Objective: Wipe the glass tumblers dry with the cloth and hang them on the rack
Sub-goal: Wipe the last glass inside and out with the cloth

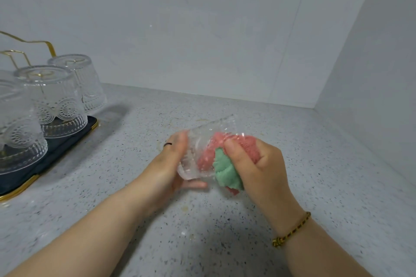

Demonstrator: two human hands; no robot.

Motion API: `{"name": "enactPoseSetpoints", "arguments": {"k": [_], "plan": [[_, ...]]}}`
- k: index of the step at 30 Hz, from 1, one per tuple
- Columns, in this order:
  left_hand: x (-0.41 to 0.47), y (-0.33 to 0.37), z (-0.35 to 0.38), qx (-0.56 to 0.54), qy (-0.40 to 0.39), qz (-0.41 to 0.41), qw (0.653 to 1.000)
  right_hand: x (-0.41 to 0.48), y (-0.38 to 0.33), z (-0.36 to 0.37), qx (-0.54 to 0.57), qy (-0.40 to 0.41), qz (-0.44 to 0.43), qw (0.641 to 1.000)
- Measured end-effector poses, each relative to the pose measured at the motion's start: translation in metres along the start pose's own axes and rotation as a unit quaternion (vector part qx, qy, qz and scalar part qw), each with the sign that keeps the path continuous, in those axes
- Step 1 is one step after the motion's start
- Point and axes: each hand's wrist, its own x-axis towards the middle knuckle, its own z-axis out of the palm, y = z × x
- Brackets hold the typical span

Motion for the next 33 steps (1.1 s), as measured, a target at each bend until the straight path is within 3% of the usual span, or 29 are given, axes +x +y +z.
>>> {"name": "enactPoseSetpoints", "arguments": {"k": [1,3,6,8,10,12,14,15,17,18,20,21,23,26,28,30,31,33], "plan": [[0.000,0.001,0.002,-0.055,-0.014,-0.053,0.997,-0.001,0.003,0.001,-0.044,-0.004,-0.026,0.999],[0.001,0.003,0.003,-0.057,-0.005,-0.084,0.995,-0.002,0.005,0.003,-0.079,-0.012,-0.045,0.996],[-0.001,0.005,0.003,0.066,0.080,0.038,0.994,0.000,0.000,0.002,-0.004,-0.013,0.017,1.000],[-0.005,0.008,0.005,0.185,0.113,0.131,0.967,0.003,-0.002,-0.001,0.090,-0.018,0.076,0.993],[-0.006,0.007,0.009,0.211,0.136,0.158,0.955,0.004,-0.002,-0.002,0.111,0.003,0.079,0.991],[-0.005,0.009,0.009,0.158,0.118,0.103,0.975,0.002,-0.001,0.000,0.090,0.017,0.070,0.993],[0.000,0.006,0.002,0.029,0.032,-0.010,0.999,-0.002,0.000,0.004,0.043,0.017,0.041,0.998],[0.000,0.006,0.000,-0.031,0.008,-0.062,0.998,-0.004,0.001,0.006,0.008,0.010,0.005,1.000],[-0.001,0.008,0.000,-0.060,0.018,-0.079,0.995,-0.007,0.001,0.009,-0.044,-0.004,-0.037,0.998],[-0.001,0.007,0.001,-0.031,0.040,-0.055,0.997,-0.006,0.000,0.009,-0.041,-0.005,-0.029,0.999],[0.001,0.005,0.001,0.076,0.105,0.083,0.988,-0.001,-0.002,0.006,0.040,-0.007,0.032,0.999],[0.000,0.005,-0.001,0.150,0.123,0.160,0.968,0.001,-0.002,0.004,0.097,-0.010,0.069,0.993],[-0.002,0.002,-0.005,0.232,0.112,0.233,0.938,0.006,0.002,0.001,0.183,-0.004,0.120,0.976],[-0.001,0.001,-0.004,0.176,0.123,0.187,0.959,0.005,0.000,0.002,0.202,0.017,0.131,0.970],[0.000,0.005,0.000,0.076,0.125,0.065,0.987,0.000,-0.001,0.004,0.125,0.016,0.106,0.986],[0.000,0.009,-0.001,-0.004,0.060,-0.059,0.996,-0.005,-0.004,0.007,0.028,0.001,0.044,0.999],[0.000,0.010,-0.001,-0.018,0.044,-0.081,0.996,-0.007,-0.004,0.009,-0.012,-0.006,0.015,1.000],[-0.001,0.008,0.000,0.018,0.077,-0.029,0.996,-0.007,-0.004,0.010,-0.027,-0.008,0.003,1.000]]}}
